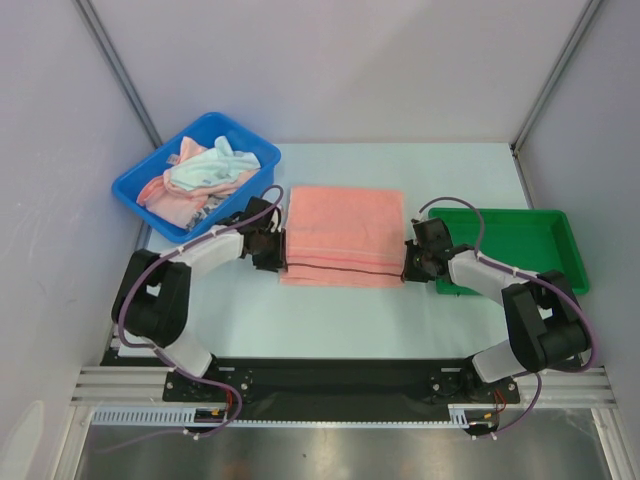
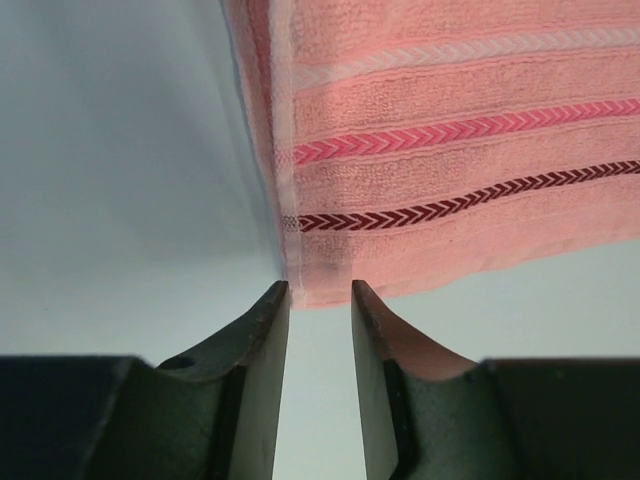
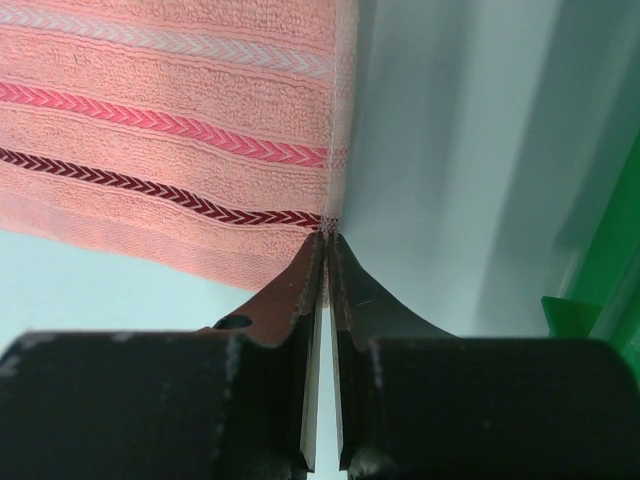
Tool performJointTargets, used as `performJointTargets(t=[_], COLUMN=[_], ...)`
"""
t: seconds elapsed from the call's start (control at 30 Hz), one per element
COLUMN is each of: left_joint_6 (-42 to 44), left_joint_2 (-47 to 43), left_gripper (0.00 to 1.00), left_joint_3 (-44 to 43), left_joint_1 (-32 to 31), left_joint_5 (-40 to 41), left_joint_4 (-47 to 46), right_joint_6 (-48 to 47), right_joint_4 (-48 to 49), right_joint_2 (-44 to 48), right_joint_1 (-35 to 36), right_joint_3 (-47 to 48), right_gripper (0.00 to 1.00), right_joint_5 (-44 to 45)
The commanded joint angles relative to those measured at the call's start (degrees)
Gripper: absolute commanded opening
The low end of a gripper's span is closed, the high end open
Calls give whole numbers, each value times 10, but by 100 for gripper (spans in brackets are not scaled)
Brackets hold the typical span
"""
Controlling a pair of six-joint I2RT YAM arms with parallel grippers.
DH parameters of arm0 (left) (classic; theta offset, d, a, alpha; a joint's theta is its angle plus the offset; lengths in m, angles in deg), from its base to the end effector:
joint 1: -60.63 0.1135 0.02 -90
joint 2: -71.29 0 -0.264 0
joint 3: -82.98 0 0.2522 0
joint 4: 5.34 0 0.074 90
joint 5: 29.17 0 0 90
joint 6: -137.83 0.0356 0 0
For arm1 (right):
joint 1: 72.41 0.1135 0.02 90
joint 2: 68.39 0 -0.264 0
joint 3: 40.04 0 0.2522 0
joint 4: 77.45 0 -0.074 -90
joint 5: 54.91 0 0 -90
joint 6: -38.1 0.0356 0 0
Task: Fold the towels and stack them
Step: Fold the towel
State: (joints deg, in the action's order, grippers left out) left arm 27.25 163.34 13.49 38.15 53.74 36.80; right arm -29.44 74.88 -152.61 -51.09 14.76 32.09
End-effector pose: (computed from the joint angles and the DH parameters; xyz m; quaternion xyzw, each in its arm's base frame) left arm 0.2839 -0.1222 0.1817 0.0297 0.9735 -0.1363 0.1812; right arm 0.2533 0.1009 0.1603 0.0021 0.9587 0.1289 0.2534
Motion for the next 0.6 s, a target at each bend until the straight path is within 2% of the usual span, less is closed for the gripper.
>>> performJointTargets(t=[0.0, 0.27, 0.47, 0.5, 0.57], left_joint_6=[-3, -5, -1, 0, -1], left_joint_2=[23, 44, 52, 53, 53], left_gripper=[35, 32, 8, 0, 1], left_joint_3=[-2, -2, -9, -11, -20], left_joint_1=[12, 18, 18, 18, 18], left_joint_5=[-17, -19, -33, -32, -23], left_joint_4=[-26, -32, -34, -32, -16], right_joint_6=[-4, -7, -7, -7, -7], right_joint_4=[9, 9, 8, 9, 9], right_joint_2=[1, 3, 1, 1, 2], right_joint_1=[3, 3, 3, 4, 3], right_joint_3=[-2, -1, 2, 1, 2], right_gripper=[8, 8, 8, 8, 8], right_joint_5=[5, 8, 8, 8, 8])
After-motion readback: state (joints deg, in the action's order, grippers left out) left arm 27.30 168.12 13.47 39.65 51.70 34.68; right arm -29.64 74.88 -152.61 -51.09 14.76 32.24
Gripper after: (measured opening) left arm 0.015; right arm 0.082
